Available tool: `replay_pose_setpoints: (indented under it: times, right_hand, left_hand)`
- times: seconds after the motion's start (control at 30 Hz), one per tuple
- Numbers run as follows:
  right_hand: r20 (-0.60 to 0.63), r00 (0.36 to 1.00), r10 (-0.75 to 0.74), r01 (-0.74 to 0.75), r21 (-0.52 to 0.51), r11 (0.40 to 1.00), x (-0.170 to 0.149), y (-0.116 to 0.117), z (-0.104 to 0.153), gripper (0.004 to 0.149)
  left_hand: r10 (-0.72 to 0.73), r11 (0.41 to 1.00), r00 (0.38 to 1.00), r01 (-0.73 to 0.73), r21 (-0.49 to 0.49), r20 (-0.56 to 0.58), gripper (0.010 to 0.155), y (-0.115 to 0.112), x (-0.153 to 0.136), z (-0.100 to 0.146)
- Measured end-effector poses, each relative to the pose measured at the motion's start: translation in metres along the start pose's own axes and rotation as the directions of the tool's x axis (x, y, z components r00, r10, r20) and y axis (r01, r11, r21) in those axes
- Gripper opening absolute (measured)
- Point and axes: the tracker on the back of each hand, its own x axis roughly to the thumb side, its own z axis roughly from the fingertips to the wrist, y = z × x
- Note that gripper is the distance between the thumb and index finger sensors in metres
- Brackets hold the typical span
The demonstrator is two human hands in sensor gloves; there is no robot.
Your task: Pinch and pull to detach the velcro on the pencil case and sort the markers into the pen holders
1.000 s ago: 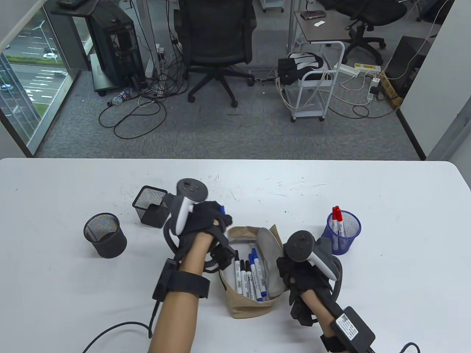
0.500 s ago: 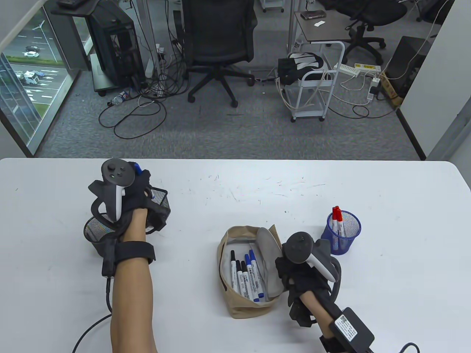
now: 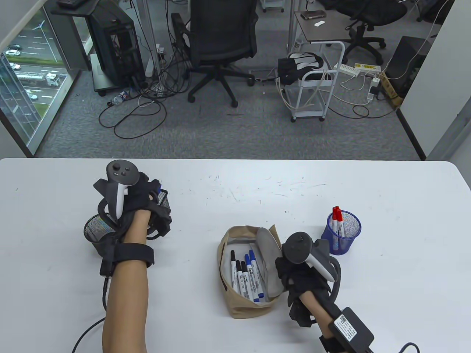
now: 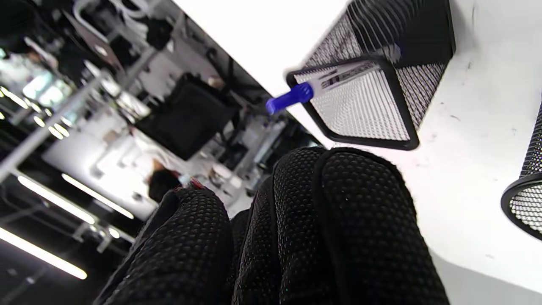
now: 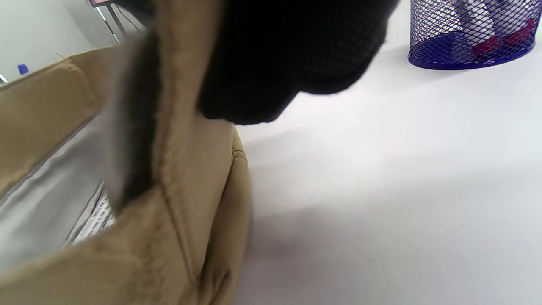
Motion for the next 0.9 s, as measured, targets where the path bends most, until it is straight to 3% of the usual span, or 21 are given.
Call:
replay_pose_setpoints:
  times: [0.2, 0.33, 0.47, 0.7, 0.9]
  right_hand:
    - [-0.001, 1.0, 0.002, -0.002, -0.001, 1.0, 0.0, 0.0, 0.0, 0.056]
    - [-0.001, 1.0, 0.002, -0.002, -0.003, 1.0, 0.0, 0.0, 0.0, 0.056]
    - [0.001, 1.0, 0.003, -0.003, -0.004, 1.0, -0.001, 0.0, 0.0, 0.056]
    - [0.002, 1.0, -0.006, 0.006, -0.001, 1.0, -0.003, 0.001, 0.0, 0.056]
    - [-0.002, 1.0, -0.023, 0.023, 0.002, 1.0, -0.007, 0.002, 0.0, 0.056]
  left_hand:
    - [-0.075, 0.972, 0.993, 0.094, -0.217, 0.094, 0.059, -0.016, 0.061, 0.066]
    - [-0.117, 0.91, 0.979, 0.174, -0.377, 0.167, 0.06, -0.049, 0.091, 0.111]
    - [-0.178, 0.839, 0.965, 0.251, -0.483, 0.193, 0.062, -0.091, 0.103, 0.135]
    - [-0.396, 0.698, 0.9, 0.424, -0.578, 0.183, 0.064, -0.162, 0.102, 0.14]
    - [-0.584, 0.622, 0.802, 0.541, -0.566, 0.125, 0.072, -0.207, 0.09, 0.127]
